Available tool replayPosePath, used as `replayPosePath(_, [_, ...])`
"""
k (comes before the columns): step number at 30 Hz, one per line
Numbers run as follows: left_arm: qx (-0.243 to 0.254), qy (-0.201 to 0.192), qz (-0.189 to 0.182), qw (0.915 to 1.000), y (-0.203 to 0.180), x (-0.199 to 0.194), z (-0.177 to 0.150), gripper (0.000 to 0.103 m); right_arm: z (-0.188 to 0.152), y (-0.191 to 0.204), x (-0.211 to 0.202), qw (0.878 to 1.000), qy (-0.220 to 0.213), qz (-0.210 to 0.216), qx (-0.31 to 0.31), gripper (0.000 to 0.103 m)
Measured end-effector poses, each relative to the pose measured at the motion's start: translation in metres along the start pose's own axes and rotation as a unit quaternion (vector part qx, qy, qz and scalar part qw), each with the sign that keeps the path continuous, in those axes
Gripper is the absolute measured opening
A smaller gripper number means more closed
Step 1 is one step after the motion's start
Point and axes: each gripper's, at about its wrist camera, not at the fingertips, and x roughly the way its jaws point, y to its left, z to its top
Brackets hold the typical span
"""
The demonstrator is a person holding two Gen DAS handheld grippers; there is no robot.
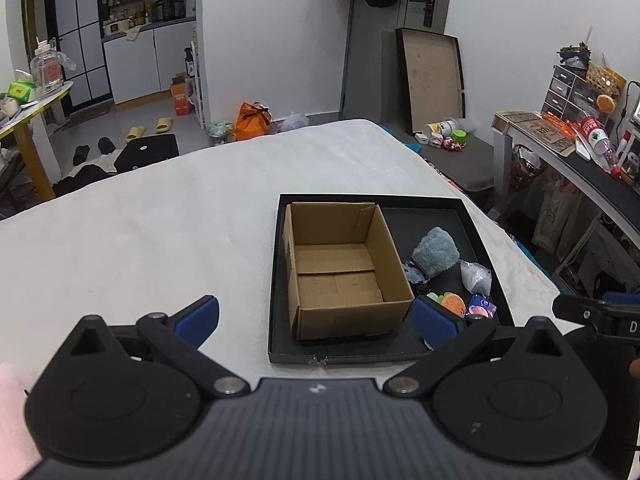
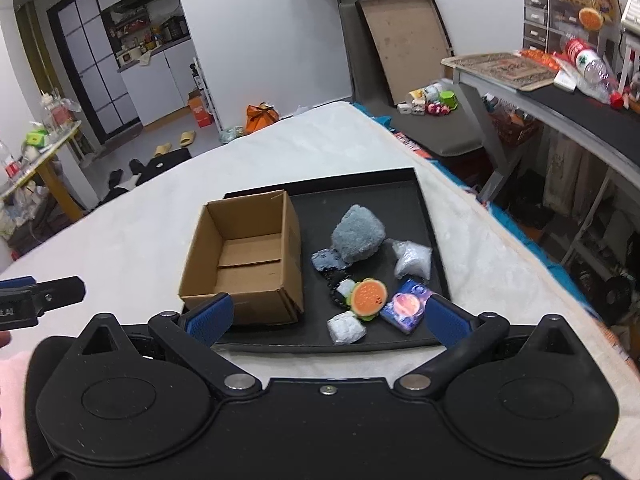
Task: Organize soft objects
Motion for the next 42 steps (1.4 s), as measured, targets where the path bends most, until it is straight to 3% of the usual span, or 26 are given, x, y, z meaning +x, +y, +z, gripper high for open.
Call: replayPosePath(42, [-0.006,0.017,0.001,0.9998,0.004,0.011,-0.001,0.102,-0.001,-0.005,0.008,1.0,0.01,-0.009,0.0,0.103])
